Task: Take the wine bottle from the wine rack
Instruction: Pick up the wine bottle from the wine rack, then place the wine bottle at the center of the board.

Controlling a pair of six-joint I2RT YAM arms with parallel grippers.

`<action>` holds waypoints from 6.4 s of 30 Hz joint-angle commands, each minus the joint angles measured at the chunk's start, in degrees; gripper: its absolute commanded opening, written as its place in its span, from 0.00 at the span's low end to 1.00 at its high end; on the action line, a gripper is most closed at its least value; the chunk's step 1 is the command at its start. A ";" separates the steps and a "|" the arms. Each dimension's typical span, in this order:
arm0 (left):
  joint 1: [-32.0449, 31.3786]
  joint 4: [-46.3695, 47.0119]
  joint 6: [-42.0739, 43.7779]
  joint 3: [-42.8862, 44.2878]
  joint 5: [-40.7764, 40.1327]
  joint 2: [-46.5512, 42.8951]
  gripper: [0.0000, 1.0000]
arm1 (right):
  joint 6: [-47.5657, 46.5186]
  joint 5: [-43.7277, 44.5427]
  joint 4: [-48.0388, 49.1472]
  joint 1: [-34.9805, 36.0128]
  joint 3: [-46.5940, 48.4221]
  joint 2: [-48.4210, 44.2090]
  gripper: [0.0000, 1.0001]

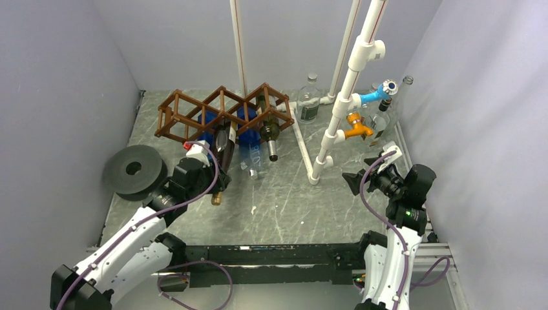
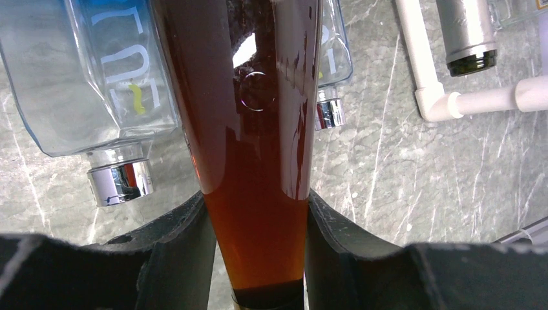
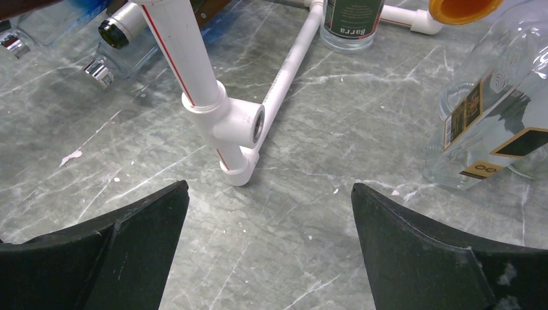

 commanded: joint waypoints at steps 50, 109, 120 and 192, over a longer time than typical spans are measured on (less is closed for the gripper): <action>-2.74 14.18 -6.38 0.44 1.83 -16.98 0.00 | -1.00 0.84 0.63 0.30 2.36 -0.25 1.00; -2.83 -6.05 -14.22 5.47 10.58 -23.69 0.00 | -1.39 0.02 0.25 0.30 2.11 -0.56 1.00; -2.83 -12.99 -14.39 9.39 13.44 -23.70 0.00 | -2.81 -2.60 -1.39 0.74 2.65 -0.70 1.00; -18.28 -12.30 -20.73 21.29 27.09 -0.06 0.00 | -38.55 -8.62 -29.02 36.25 13.47 12.62 1.00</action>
